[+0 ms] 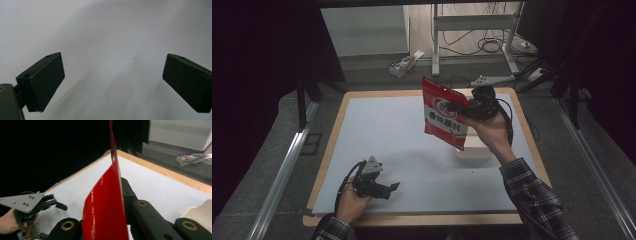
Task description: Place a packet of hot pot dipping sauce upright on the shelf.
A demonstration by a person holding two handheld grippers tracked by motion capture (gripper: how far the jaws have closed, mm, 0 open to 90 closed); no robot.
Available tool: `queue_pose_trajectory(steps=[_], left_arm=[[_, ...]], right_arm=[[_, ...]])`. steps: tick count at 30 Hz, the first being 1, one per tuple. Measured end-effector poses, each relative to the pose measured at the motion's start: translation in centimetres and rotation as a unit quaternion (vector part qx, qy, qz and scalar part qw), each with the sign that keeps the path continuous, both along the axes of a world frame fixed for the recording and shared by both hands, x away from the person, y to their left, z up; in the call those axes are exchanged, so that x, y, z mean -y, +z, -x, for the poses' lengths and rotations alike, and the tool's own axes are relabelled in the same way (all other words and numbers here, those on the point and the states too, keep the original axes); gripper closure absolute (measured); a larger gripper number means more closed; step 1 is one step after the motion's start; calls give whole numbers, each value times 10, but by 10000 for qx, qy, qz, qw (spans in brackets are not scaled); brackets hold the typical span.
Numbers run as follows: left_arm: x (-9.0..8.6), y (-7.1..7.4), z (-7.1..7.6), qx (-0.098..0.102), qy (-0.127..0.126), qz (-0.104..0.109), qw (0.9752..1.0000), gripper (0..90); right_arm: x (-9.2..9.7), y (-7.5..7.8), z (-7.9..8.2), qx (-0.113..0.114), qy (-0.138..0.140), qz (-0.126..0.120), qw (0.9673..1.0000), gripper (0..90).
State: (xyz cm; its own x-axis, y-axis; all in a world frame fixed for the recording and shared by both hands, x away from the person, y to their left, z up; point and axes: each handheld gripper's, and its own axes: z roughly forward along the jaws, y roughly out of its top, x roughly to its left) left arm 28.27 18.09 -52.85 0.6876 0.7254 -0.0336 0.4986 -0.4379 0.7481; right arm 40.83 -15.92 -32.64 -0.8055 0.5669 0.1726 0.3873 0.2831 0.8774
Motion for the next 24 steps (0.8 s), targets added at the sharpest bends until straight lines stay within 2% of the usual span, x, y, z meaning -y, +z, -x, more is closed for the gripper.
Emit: queue_pose_trajectory(steps=[13,18,24], left_arm=[[-5,1,-1,34,2,256,9997,39],[-4,0,-1,23,-29,244,9997,37],[-4,0,-1,8,-45,210,9998,36]], right_arm=[[19,13,-21,169,-391,4,9991,877],[29,15,-32,215,-585,26,9981,877],[39,10,-35,161,-684,-37,9975,877]])
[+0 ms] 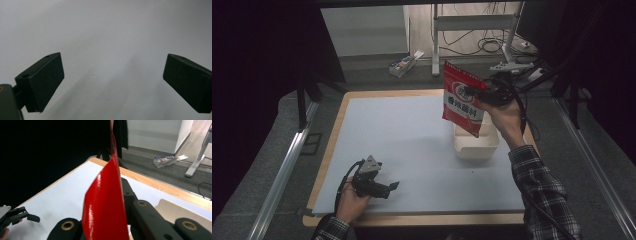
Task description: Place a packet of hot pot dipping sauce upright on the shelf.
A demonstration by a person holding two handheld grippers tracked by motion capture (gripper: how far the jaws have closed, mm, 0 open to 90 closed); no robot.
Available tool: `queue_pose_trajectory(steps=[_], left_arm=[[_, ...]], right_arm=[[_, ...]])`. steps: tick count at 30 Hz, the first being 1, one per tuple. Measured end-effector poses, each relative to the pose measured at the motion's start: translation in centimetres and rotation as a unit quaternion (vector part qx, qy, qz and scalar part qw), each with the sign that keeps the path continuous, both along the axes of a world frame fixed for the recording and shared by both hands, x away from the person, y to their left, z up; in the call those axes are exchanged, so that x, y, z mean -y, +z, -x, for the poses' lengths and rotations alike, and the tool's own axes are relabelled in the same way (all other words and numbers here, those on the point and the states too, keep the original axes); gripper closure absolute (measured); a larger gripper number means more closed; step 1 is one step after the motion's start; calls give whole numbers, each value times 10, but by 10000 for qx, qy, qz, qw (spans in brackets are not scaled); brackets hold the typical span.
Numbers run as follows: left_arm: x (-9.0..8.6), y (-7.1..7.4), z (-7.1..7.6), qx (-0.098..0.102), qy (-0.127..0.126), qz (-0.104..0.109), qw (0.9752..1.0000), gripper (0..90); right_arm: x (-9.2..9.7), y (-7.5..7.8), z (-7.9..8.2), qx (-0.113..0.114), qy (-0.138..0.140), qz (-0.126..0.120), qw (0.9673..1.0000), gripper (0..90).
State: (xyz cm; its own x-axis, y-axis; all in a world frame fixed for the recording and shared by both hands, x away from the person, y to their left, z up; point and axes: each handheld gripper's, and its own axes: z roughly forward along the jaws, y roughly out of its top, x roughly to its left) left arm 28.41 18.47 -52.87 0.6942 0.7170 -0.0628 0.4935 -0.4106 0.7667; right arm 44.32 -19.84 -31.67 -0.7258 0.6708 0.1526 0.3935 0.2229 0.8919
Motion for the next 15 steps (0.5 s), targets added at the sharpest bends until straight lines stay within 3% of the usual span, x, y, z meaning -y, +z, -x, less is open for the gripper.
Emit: queue_pose_trajectory(steps=[15], left_arm=[[1,-1,0,-40,13,-42,10000,36]], right_arm=[[29,-17,5,-98,-189,-34,9998,877]])
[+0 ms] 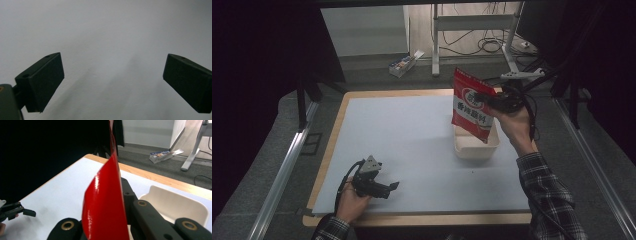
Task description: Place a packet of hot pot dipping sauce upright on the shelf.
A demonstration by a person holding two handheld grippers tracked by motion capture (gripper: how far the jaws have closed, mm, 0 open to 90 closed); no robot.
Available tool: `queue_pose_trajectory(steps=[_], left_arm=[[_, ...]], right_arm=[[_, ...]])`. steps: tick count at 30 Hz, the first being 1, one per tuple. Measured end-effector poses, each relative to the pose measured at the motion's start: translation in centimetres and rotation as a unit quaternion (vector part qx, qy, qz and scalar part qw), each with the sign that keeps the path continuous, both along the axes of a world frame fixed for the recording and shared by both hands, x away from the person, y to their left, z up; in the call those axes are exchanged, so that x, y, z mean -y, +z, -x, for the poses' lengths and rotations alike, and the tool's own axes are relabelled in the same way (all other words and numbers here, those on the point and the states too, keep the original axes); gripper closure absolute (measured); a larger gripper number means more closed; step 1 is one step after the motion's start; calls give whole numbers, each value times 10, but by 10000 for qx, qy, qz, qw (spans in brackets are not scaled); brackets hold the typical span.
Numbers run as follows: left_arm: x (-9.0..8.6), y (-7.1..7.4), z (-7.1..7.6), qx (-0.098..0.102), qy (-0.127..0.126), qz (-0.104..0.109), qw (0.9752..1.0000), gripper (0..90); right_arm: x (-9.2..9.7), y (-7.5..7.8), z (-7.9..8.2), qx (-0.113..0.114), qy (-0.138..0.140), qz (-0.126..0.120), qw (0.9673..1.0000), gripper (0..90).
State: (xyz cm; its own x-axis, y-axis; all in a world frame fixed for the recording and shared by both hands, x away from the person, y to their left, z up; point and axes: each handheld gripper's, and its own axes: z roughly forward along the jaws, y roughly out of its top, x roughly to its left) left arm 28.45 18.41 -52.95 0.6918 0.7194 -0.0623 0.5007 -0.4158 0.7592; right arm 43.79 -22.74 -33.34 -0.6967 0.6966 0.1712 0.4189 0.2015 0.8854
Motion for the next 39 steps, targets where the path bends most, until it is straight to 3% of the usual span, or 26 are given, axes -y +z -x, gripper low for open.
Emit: queue_pose_trajectory(steps=[14,39], left_arm=[[0,-1,0,-9,17,-38,10000,36],[1,-1,0,69,-51,42,10000,19]], right_arm=[[14,-8,7,-43,-75,73,9999,877],[27,-47,5,-230,-209,139,9994,875]])
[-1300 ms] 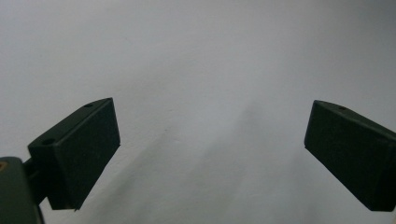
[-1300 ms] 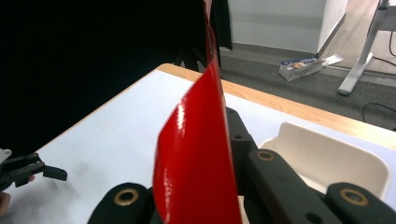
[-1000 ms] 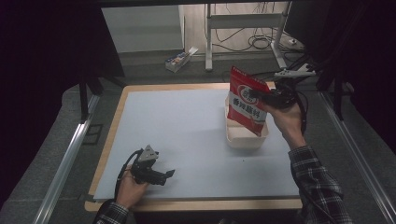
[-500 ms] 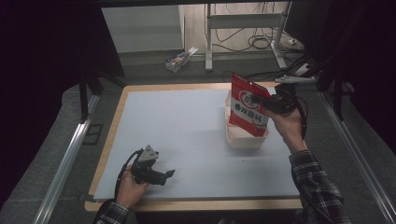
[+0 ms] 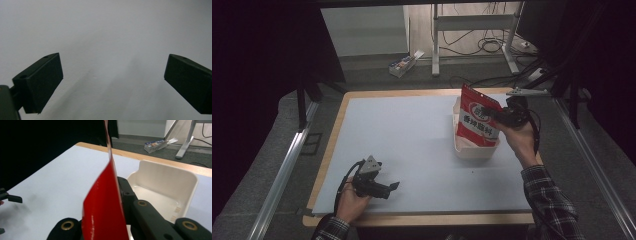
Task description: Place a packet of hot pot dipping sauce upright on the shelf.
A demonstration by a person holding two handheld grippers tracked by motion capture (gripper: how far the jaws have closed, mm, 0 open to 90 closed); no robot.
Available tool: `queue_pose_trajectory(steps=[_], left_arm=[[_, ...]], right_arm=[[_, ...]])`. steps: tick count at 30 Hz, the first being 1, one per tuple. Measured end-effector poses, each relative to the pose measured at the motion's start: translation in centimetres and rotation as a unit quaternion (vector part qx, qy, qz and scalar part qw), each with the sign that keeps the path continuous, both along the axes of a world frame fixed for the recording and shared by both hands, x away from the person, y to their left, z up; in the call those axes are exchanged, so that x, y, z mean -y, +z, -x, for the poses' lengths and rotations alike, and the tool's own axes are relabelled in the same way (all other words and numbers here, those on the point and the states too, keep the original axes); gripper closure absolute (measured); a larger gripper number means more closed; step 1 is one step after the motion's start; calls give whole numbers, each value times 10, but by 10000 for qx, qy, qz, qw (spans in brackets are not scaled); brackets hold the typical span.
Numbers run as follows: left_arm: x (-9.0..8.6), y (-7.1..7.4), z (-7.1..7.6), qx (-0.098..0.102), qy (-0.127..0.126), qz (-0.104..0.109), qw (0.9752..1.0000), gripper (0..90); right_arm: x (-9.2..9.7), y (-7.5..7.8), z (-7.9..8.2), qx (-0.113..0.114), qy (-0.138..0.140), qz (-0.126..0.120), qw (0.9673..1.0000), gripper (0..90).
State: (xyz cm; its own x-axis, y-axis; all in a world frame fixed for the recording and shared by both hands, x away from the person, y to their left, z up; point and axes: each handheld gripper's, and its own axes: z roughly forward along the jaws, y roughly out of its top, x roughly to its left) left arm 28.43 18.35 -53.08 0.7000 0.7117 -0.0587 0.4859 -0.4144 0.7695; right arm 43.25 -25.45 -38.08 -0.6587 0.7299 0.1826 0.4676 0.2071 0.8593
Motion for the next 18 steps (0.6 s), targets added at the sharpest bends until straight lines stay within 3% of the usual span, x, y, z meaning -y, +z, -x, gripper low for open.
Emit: queue_pose_trajectory(steps=[8,10,14,16,17,18], left_arm=[[2,-2,-1,-75,-83,-44,9999,11],[3,-4,-1,-146,-134,-88,9998,4],[7,-4,-1,-171,-167,-201,9995,3],[7,-4,-1,-251,-139,-184,9994,3],[6,-4,-2,-315,-119,-142,9993,5],[6,-4,-2,-319,-102,-121,9994,6]], right_arm=[[9,-12,1,22,-110,4,9999,871],[14,-16,1,111,-189,156,9996,865],[18,-17,2,176,-213,217,9994,857],[17,-17,2,248,-231,378,9987,851],[16,-17,2,325,-274,621,9972,846],[15,-18,2,332,-296,691,9966,843]])
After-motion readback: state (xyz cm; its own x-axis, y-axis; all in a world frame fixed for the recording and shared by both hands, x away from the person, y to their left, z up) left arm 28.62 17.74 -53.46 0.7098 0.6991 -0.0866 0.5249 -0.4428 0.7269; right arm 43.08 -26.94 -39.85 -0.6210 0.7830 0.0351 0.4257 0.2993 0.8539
